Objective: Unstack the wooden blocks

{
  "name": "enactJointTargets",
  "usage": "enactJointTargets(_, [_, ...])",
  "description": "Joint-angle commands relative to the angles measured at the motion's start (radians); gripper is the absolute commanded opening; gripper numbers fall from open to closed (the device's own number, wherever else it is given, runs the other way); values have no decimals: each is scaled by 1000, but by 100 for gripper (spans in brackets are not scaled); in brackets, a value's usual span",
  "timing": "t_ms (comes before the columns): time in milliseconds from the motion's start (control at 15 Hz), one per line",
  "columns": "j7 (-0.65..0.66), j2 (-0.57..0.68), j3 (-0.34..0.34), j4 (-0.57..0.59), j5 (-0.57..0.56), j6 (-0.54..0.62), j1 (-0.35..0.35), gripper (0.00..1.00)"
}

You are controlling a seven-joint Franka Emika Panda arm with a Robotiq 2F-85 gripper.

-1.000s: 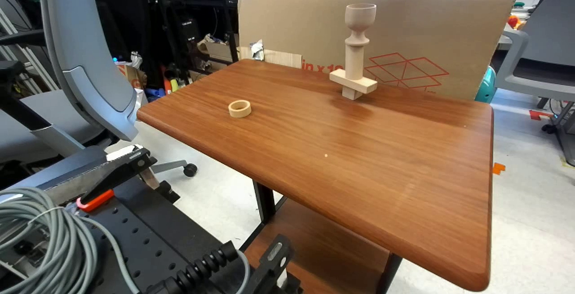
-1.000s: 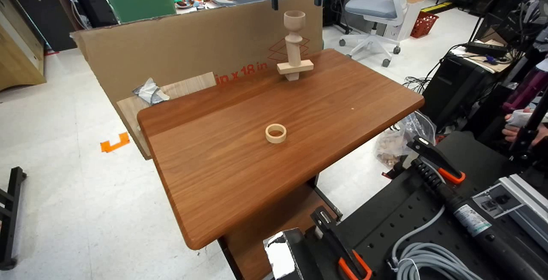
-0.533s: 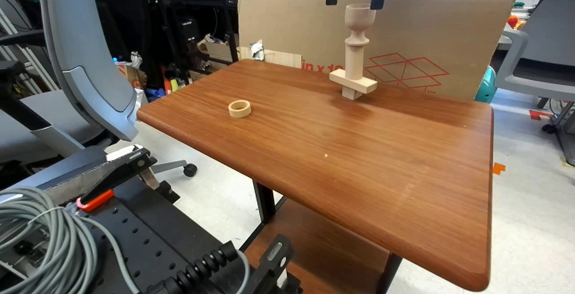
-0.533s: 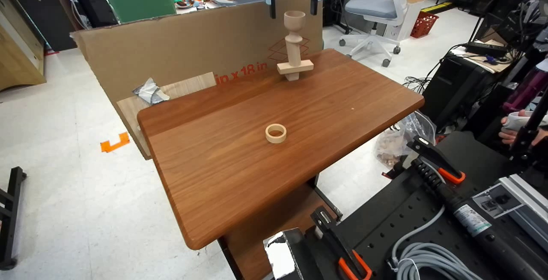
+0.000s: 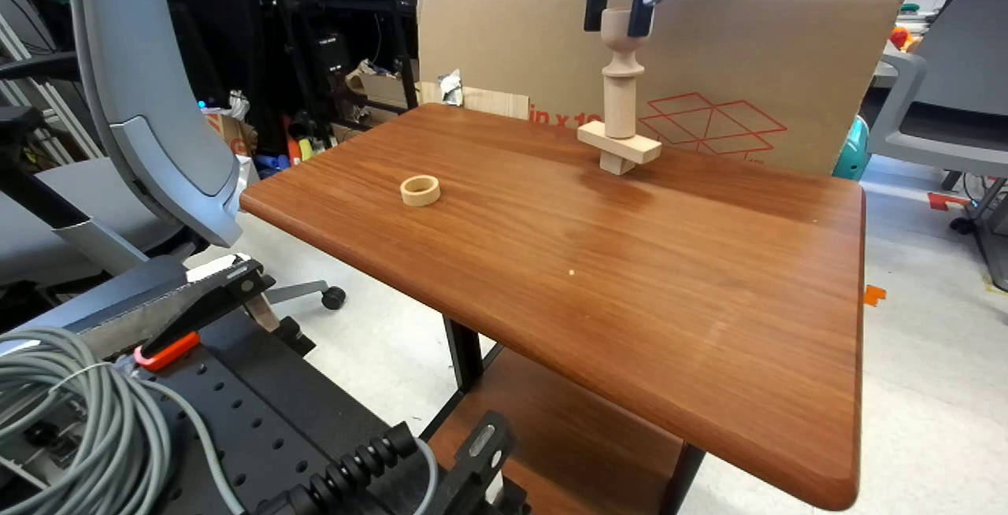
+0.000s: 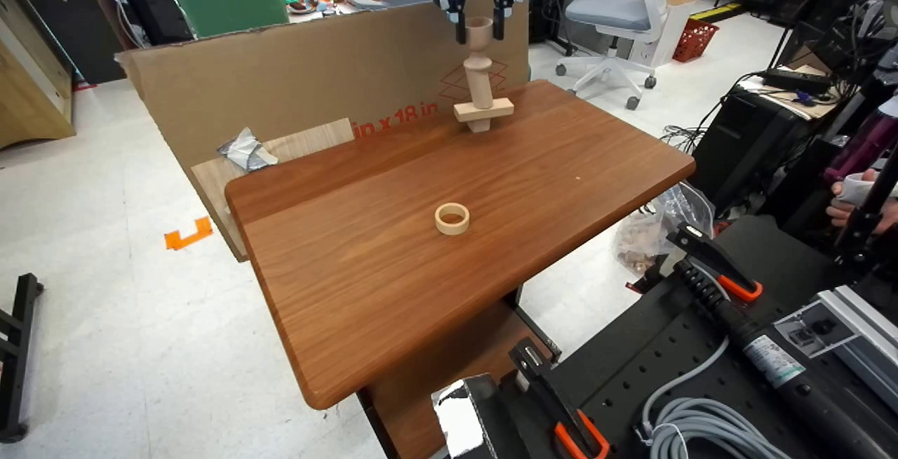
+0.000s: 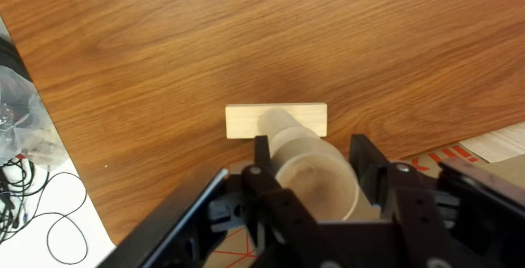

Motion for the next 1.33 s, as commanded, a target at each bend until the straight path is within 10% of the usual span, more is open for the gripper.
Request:
enactJointTargets(0, [-20, 4, 4, 42, 1, -35, -10, 26])
enactJointTargets(1267, [-124, -49, 127, -200, -10, -1, 98, 26])
